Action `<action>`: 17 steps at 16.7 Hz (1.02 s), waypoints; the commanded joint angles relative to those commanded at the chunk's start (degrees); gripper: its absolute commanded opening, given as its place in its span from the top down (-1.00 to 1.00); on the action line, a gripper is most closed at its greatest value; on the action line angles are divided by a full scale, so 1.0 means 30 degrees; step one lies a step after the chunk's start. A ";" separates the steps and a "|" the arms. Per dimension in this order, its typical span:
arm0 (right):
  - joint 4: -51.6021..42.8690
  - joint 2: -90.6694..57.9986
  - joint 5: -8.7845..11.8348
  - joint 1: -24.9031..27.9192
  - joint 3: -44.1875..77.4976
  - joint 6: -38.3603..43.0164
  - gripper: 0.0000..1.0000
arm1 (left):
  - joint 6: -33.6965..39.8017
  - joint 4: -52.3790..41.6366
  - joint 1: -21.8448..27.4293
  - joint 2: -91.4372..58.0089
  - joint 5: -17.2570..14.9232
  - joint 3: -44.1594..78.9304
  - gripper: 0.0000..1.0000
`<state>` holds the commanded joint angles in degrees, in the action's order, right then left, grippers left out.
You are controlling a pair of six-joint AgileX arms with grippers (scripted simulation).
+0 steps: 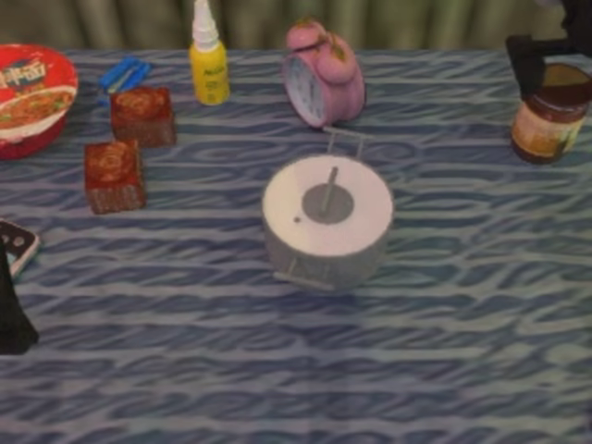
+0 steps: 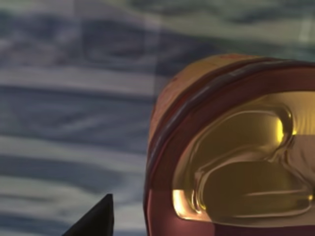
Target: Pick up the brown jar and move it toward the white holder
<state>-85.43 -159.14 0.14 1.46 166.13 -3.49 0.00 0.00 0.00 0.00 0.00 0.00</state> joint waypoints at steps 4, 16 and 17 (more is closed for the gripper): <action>0.0099 -0.0059 -0.0005 -0.0101 -0.0114 -0.0005 -1.00 | 0.0000 0.0000 0.0000 0.0000 0.0000 0.0000 -1.00; 0.3783 0.0077 -0.0005 0.0030 -0.3901 0.0029 -1.00 | 0.0000 0.0000 0.0000 0.0000 0.0000 0.0000 -1.00; 0.3783 0.0077 -0.0005 0.0030 -0.3901 0.0029 -0.85 | 0.0000 0.0000 0.0000 0.0000 0.0000 0.0000 -1.00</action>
<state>-74.08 -158.91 0.12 1.55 154.43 -3.40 0.00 0.00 0.00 0.00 0.00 0.00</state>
